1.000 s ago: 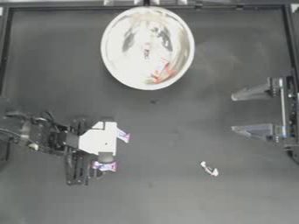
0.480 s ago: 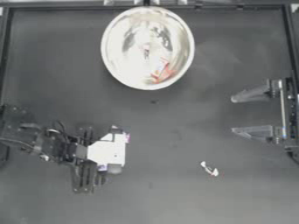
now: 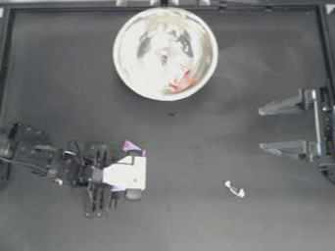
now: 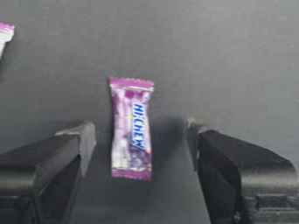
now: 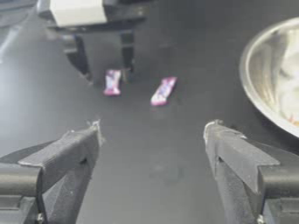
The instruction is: Put candies in bowl
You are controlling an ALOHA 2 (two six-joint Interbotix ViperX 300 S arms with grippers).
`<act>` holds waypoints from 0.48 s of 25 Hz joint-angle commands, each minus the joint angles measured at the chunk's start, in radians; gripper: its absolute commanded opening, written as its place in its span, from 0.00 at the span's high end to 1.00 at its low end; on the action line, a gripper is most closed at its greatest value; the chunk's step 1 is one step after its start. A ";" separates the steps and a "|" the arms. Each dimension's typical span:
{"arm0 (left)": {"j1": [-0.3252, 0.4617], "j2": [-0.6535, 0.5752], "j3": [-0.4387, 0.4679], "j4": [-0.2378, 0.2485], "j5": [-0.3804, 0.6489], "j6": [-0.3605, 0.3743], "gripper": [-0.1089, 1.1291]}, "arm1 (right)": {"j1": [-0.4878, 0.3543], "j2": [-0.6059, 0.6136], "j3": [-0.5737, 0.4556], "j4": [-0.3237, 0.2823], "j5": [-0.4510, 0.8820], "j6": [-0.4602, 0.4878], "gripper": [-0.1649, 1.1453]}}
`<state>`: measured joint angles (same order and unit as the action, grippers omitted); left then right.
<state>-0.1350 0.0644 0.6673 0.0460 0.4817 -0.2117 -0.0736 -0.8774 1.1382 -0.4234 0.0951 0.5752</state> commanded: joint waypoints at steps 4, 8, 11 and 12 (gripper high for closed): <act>0.002 -0.003 -0.021 0.046 0.011 -0.041 0.14 | 0.000 0.005 -0.012 0.002 -0.012 0.002 0.12; 0.002 -0.003 -0.021 0.046 0.009 -0.043 0.21 | 0.000 0.005 -0.014 0.002 -0.014 0.002 0.12; 0.002 -0.002 -0.021 0.044 0.008 -0.043 0.33 | 0.000 0.003 -0.014 0.002 -0.014 0.002 0.12; 0.000 -0.002 -0.021 0.044 0.006 -0.043 0.36 | 0.000 0.003 -0.014 0.003 -0.014 0.002 0.12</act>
<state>-0.1350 0.0813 0.6673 0.0890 0.4924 -0.2546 -0.0736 -0.8774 1.1382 -0.4234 0.0890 0.5752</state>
